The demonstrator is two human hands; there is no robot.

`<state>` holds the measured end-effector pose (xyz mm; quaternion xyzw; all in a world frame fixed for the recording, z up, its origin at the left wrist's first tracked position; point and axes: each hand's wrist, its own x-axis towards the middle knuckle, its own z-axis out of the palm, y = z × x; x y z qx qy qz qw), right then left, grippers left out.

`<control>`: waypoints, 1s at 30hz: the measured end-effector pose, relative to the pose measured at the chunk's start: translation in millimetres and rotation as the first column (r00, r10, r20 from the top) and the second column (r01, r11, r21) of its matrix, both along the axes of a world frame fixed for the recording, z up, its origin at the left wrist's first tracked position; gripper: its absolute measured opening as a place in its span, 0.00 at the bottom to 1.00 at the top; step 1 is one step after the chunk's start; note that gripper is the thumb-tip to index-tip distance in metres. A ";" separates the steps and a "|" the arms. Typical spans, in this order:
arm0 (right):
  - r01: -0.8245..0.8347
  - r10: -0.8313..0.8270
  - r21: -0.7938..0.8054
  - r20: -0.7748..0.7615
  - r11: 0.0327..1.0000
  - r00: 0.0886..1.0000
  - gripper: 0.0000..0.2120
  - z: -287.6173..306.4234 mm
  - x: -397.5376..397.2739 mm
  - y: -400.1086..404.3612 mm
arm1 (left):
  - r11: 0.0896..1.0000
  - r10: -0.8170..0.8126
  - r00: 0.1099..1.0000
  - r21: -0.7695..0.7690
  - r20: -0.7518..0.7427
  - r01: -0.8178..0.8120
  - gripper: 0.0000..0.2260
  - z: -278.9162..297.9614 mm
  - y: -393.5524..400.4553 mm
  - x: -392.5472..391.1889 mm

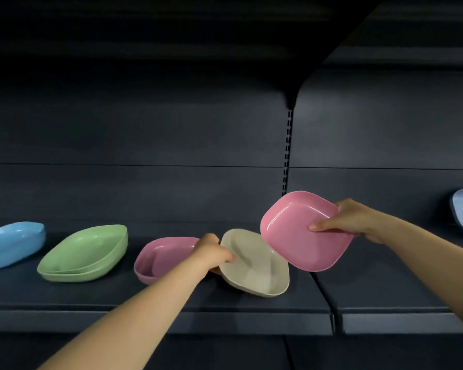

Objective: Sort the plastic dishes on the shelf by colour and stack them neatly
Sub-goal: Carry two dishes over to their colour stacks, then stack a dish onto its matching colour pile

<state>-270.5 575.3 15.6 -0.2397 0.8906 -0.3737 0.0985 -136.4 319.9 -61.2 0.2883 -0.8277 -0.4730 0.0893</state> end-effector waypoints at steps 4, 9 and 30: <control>0.085 -0.085 -0.005 -0.054 0.996 0.995 0.14 5.7 20.4 -7.4 | 0.993 -0.106 0.994 -0.057 -0.008 0.105 0.09 6.8 -6.0 11.9; 0.148 -0.157 -0.153 -0.050 0.977 0.986 0.13 1.6 54.6 -42.3 | 0.945 -0.141 0.955 0.253 -0.261 0.208 0.07 22.8 -14.3 52.1; 0.279 -0.216 -0.421 0.191 0.863 0.957 0.18 -100.8 131.8 -246.8 | 0.953 0.256 0.956 -0.128 -0.145 -0.275 0.06 1.8 -112.0 72.1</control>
